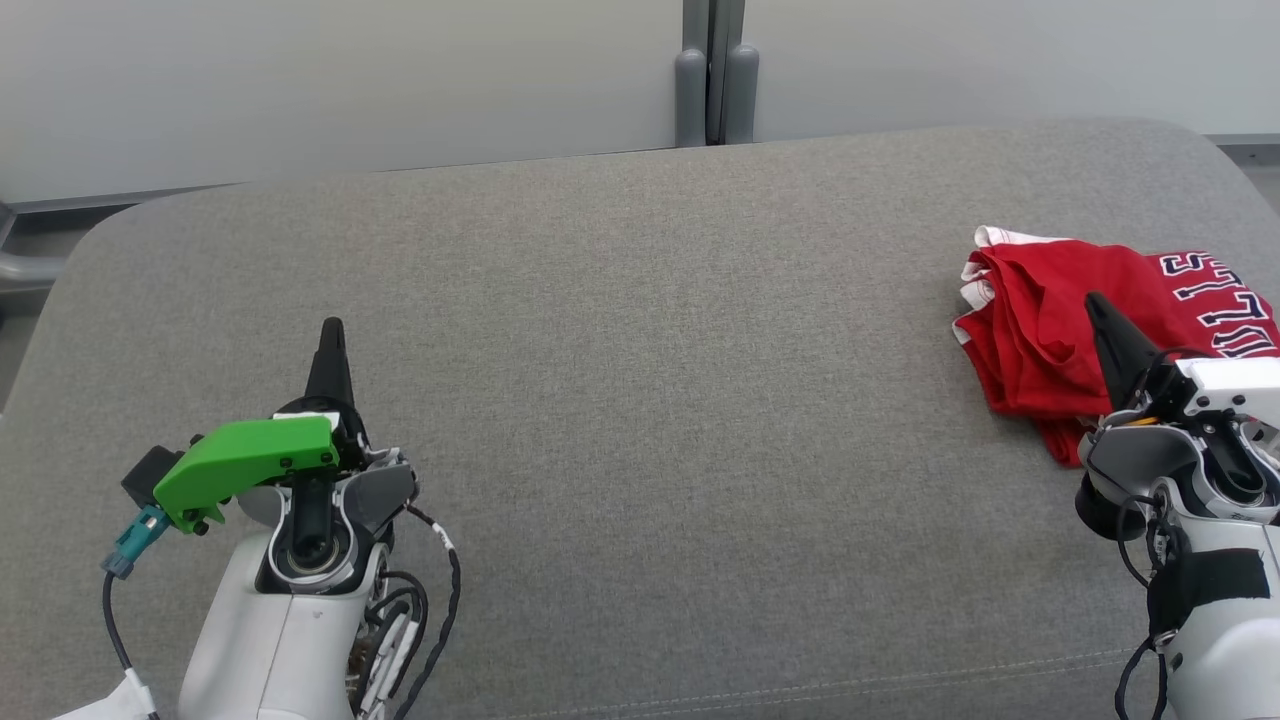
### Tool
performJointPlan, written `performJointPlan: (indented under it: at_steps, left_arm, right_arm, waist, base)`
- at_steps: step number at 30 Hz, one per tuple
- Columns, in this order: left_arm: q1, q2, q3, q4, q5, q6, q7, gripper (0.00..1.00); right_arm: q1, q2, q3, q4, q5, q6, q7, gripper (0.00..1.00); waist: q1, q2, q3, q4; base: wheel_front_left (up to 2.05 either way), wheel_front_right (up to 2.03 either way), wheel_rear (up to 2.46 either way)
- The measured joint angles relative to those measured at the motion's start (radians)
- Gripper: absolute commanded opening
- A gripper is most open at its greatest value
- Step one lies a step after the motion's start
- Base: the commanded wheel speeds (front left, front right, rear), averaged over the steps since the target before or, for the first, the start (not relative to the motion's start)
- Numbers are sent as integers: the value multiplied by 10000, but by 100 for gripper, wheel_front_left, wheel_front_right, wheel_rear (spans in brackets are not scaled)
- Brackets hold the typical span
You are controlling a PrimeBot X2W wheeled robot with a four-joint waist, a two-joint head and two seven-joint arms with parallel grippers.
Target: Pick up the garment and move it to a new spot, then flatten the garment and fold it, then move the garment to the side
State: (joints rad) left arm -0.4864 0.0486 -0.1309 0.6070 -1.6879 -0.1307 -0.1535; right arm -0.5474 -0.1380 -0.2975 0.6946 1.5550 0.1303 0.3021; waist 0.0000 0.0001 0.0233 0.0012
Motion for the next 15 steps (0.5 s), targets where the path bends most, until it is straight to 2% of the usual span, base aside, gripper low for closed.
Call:
performJointPlan:
  at_steps: [15]
  left_arm:
    - [-1, -2, 0, 0, 0, -2, 0, 0]
  right_arm:
    - [0, -8, 25, 0, 13, 0, -12, 0]
  waist:
    - [0, 0, 0, 0]
  base:
    - [0, 0, 0]
